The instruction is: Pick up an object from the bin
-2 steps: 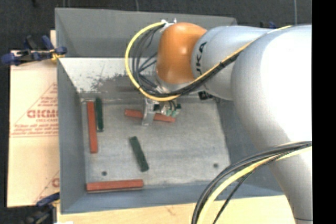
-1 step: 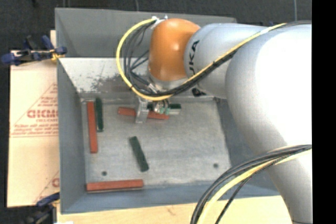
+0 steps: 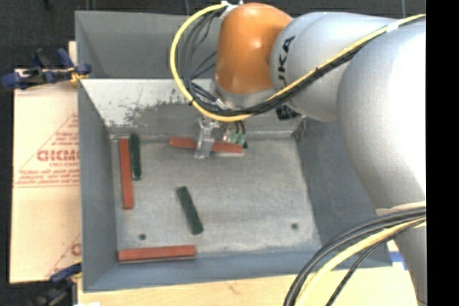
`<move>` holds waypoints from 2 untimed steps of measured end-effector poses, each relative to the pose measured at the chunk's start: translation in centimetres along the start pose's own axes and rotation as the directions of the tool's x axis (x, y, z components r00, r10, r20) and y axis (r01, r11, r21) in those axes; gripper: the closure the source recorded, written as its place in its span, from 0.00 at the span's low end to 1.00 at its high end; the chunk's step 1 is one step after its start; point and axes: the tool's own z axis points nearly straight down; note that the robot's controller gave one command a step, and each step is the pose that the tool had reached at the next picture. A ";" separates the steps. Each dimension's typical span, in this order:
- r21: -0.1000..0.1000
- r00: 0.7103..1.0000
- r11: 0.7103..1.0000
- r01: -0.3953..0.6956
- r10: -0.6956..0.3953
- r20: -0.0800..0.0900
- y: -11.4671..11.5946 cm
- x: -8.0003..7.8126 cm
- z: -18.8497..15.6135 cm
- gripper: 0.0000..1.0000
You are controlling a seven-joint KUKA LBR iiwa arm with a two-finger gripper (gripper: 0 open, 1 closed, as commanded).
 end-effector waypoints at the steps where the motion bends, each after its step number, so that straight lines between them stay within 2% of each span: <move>1: -0.003 1.000 1.000 -0.021 0.021 0.015 2.4 2.4 -2.3 1.00; 2: 0.001 1.000 1.000 0.031 -0.031 0.006 -4.4 0.3 -8.4 1.00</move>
Offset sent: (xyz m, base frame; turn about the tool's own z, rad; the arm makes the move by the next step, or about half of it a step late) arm -0.0073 -0.0420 0.0834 -0.0311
